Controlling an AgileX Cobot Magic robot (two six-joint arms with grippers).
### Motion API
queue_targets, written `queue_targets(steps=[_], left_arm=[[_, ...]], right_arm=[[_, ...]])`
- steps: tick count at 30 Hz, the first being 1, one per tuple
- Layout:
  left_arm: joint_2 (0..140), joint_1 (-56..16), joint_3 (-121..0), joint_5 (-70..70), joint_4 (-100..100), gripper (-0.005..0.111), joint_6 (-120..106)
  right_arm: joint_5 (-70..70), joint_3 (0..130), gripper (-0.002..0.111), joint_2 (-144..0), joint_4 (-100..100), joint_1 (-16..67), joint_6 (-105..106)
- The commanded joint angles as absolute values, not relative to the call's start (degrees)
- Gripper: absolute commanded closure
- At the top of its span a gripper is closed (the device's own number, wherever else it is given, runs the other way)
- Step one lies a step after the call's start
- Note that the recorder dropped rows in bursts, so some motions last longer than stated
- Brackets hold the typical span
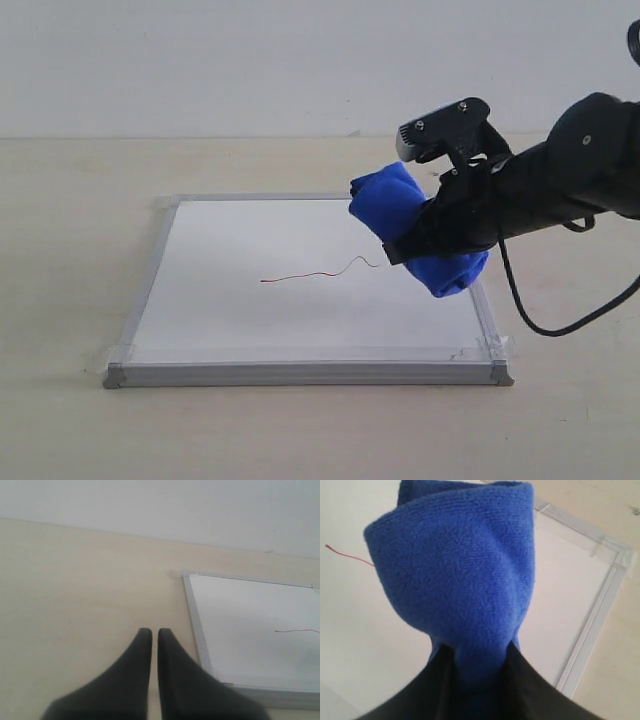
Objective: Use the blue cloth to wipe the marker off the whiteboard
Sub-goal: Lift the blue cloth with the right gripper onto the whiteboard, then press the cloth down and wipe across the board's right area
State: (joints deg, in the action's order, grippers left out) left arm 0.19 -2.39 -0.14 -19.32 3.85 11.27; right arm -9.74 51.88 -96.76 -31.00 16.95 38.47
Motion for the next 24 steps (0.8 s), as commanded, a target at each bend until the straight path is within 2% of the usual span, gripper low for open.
queue_targets(steps=[1, 18, 24], left_arm=[[0.0, -2.3, 0.0, -18.9, 3.7, 0.102, 11.8], [0.0, -2.3, 0.0, -18.9, 3.7, 0.102, 11.8], [0.0, -2.3, 0.0, -18.9, 3.7, 0.102, 11.8]], right_arm=[[-11.0, 53.7, 0.108, -96.6, -30.7, 16.6, 37.9], [-1.1, 56.7, 0.108, -100.7, -30.3, 16.6, 38.1], [-11.6, 64.4, 0.108, -106.2, -30.0, 16.6, 47.2]])
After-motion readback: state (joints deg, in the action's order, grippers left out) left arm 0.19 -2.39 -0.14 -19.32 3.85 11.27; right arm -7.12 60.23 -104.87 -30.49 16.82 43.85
